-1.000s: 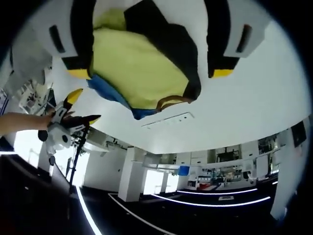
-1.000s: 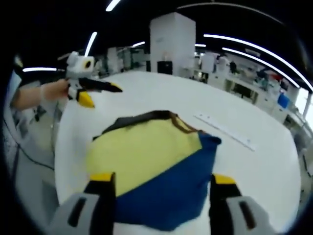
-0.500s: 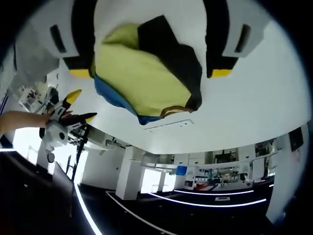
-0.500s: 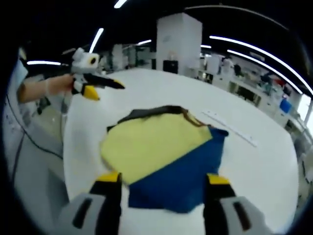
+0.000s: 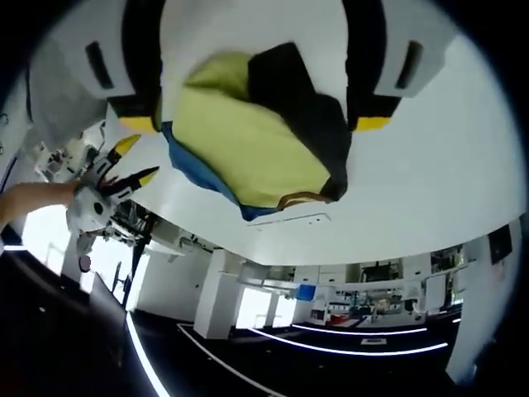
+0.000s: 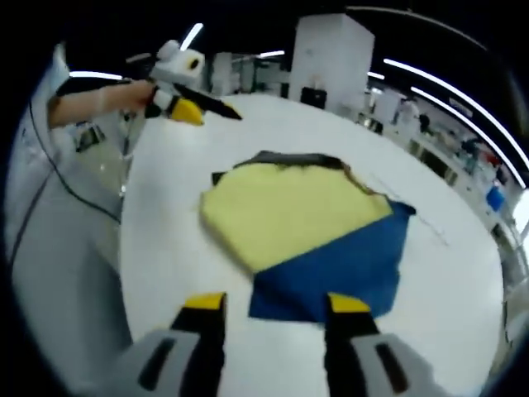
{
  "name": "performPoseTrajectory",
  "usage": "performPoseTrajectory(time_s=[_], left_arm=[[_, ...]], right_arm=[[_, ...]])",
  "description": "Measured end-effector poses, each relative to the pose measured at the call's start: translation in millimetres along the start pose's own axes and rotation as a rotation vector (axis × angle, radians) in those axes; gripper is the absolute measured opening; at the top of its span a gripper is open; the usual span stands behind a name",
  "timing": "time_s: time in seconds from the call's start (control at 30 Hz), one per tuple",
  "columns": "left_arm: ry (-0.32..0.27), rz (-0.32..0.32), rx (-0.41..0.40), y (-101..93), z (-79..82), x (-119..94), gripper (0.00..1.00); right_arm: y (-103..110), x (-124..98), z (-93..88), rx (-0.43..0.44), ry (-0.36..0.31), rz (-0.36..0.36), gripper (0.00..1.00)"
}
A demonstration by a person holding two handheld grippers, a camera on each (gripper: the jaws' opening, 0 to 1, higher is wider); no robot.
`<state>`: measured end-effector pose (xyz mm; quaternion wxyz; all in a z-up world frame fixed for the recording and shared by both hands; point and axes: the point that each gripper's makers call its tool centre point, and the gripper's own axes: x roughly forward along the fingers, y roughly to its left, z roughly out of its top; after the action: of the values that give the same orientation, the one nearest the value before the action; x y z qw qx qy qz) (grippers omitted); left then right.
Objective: Fold the garment on the visible template until the final outline fits inside the template.
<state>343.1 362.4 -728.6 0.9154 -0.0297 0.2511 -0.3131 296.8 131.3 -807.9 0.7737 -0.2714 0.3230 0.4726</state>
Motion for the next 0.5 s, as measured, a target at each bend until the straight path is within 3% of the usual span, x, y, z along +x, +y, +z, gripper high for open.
performPoseTrajectory(time_s=[0.23,0.5], left_arm=[[-0.006,0.011,-0.021,-2.0,-5.4,-8,0.89],[0.003,0.019,-0.039,-1.9,-17.2,-14,0.88]], right_arm=[[9,19,-17.3,-0.2,0.099,0.006,0.28],[16,29,-15.4,-0.204,0.091,0.026,0.21]])
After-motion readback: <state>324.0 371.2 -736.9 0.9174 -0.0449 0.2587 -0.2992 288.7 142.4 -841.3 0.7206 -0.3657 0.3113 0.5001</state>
